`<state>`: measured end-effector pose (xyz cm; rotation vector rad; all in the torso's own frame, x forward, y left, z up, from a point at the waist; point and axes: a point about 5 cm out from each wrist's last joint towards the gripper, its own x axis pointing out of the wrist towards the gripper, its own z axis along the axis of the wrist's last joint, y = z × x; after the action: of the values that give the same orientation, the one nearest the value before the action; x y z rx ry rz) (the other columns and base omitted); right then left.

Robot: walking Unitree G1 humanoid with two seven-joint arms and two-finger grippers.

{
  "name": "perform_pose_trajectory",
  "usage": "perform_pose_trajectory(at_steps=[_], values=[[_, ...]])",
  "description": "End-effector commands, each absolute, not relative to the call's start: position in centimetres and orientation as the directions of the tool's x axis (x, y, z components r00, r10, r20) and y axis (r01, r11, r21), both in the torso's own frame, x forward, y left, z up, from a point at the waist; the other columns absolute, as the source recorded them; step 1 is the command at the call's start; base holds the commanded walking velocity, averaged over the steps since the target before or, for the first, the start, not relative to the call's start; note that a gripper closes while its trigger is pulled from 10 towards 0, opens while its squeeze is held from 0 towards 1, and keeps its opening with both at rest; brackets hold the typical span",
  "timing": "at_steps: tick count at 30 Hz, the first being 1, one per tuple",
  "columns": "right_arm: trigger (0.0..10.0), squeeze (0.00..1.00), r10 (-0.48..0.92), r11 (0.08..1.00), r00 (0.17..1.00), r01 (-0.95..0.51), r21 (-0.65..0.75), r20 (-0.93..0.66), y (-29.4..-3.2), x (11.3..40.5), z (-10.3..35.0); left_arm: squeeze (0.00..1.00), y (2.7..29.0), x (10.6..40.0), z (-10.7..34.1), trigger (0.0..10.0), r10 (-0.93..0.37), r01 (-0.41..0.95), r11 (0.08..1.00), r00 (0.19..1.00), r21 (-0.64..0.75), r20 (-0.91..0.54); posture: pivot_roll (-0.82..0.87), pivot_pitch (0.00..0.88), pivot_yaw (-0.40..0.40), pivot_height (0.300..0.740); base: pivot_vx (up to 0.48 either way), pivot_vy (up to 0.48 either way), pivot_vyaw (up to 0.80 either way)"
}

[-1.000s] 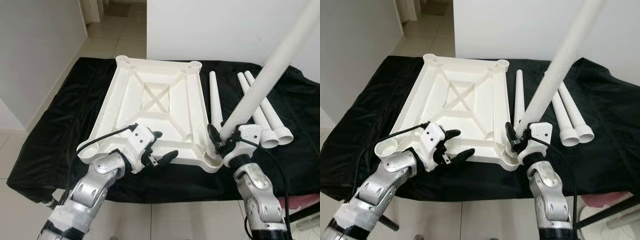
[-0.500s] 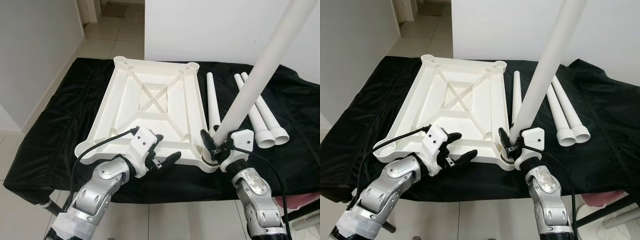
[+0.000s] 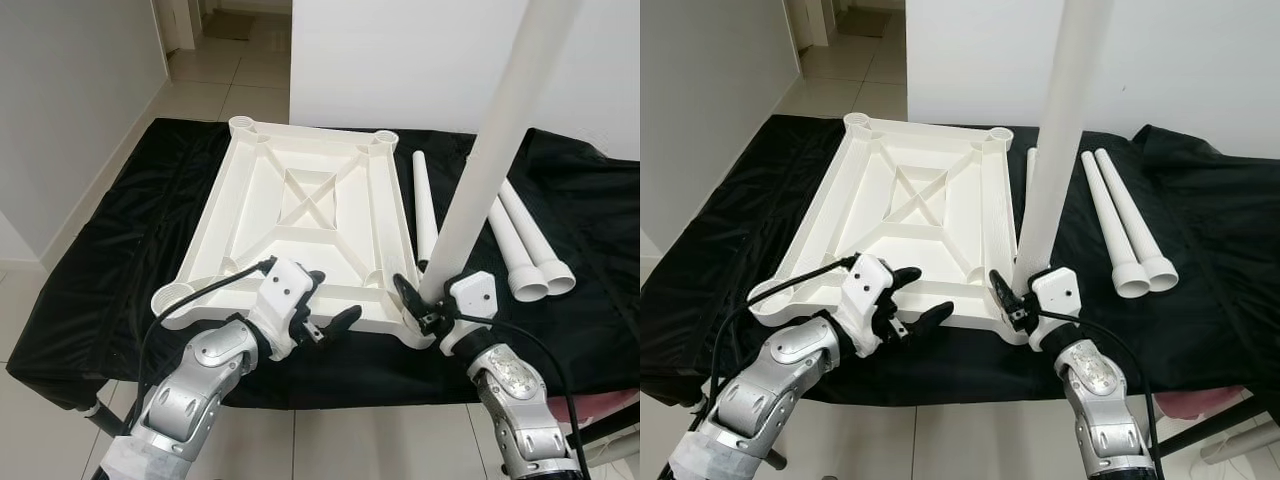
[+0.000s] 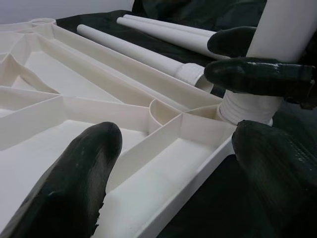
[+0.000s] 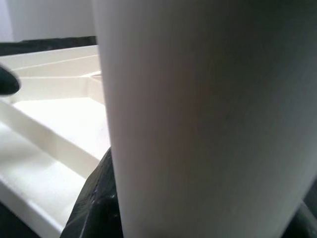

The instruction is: Building children table

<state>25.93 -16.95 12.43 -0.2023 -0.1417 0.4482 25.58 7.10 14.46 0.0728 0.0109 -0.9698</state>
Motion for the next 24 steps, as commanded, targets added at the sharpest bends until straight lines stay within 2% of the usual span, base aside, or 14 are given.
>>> perform_pose_trajectory(at_steps=[1, 7, 8, 9, 10, 14, 24], values=[[10.0, 0.0, 0.44, 0.877, 0.898, -0.43, -0.213, -0.001, -17.4, 25.6, 10.6, 0.0, 7.2, 25.7, 14.4, 10.0, -0.8, 0.801, 0.596, 0.598, 0.054, -0.049, 0.0, 0.0, -0.05, 0.74, 0.0, 0.0, 0.0], [10.0, 0.0, 0.459, 0.871, 0.889, -0.448, -0.2, 0.008, -17.1, 25.8, 10.7, 0.0, 7.1, 25.7, 14.4, 10.0, -0.801, 0.802, 0.594, 0.597, 0.057, -0.049, 0.01, 0.0, -0.049, 0.74, 0.0, 0.0, 0.0], [10.0, 0.0, 0.448, 0.886, 0.894, -0.442, -0.139, 0.018, -17.1, 26.0, 10.6, 0.0, 7.2, 25.7, 14.5, 10.0, -0.801, 0.802, 0.594, 0.597, 0.06, -0.047, 0.0, 0.0, -0.047, 0.74, 0.0, 0.0, 0.0], [10.0, 0.0, 0.448, 0.886, 0.894, -0.442, -0.139, 0.018, -17.1, 26.0, 10.6, 0.0, 7.2, 25.7, 14.5, 10.0, -0.801, 0.802, 0.594, 0.597, 0.06, -0.047, 0.0, 0.0, -0.047, 0.74, 0.0, 0.0, 0.0], [10.0, 0.0, 0.432, 0.9, 0.901, -0.43, -0.065, 0.02, -17.0, 26.4, 10.5, 0.0, 7.1, 25.8, 14.6, 10.0, -0.801, 0.802, 0.594, 0.597, 0.063, -0.046, 0.01, 0.0, -0.047, 0.74, 0.0, 0.0, 0.0], [10.0, 0.0, 0.413, 0.911, 0.911, -0.413, 0.021, 0.007, -16.8, 27.0, 10.2, 0.0, 7.1, 25.8, 14.7, 10.0, -0.801, 0.801, 0.594, 0.597, 0.067, -0.045, 0.01, 0.0, -0.049, 0.74, 0.0, 0.0, 0.0], [10.0, 0.0, 0.4, 0.916, 0.916, -0.399, 0.039, -0.033, -16.8, 27.3, 9.7, 0.0, 7.2, 25.7, 14.7, 10.0, -0.797, 0.798, 0.599, 0.602, 0.064, -0.045, 0.01, 0.0, -0.053, 0.74, 0.0, 0.0, 0.0]])
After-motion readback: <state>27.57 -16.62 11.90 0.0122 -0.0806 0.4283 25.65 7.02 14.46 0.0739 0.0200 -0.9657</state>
